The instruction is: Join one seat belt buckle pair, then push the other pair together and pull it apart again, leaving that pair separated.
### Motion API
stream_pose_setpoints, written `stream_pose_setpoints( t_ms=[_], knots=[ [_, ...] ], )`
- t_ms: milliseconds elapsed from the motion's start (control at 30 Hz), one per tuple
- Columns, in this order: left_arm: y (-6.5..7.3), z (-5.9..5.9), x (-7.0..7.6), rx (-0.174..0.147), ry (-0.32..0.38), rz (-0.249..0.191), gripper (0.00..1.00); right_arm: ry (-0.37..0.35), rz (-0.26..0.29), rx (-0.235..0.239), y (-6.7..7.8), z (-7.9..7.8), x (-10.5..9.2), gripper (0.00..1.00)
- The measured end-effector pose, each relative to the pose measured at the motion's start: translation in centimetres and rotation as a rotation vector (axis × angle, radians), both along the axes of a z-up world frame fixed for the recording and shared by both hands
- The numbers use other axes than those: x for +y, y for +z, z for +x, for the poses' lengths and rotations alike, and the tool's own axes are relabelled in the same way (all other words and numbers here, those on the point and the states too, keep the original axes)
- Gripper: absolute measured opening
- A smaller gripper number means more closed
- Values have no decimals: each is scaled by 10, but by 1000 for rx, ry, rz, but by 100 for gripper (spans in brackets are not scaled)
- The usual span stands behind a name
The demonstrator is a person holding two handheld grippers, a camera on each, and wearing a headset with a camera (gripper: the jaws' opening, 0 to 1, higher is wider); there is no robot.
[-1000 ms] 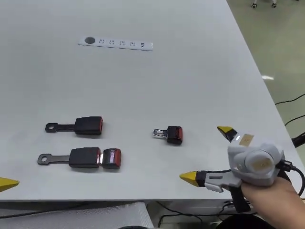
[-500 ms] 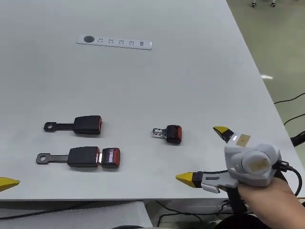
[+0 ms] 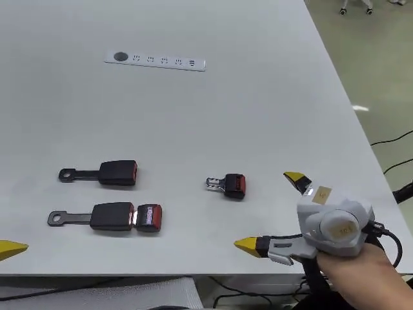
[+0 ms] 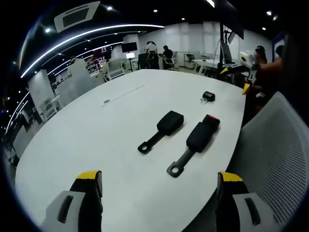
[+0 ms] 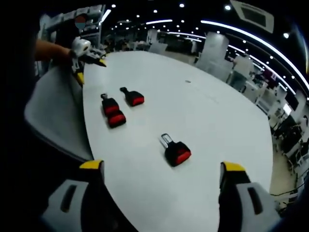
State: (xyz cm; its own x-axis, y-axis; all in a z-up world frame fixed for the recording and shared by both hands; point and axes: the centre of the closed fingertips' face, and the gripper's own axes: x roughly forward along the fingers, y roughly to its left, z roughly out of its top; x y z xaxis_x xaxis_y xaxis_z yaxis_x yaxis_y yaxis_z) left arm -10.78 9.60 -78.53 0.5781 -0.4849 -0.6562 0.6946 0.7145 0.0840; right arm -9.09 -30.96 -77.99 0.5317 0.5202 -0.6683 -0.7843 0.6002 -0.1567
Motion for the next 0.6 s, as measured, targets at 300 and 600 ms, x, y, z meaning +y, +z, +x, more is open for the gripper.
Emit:
stream_pose_setpoints(
  t_ms=[300, 600],
  knots=[
    [-3, -5, -6, 13, -16, 17, 100, -34, -2, 2, -3, 2, -5, 100],
    [1, -5, -9, 10, -14, 20, 100, -53, 3, 15, -6, -1, -4, 100]
  ],
)
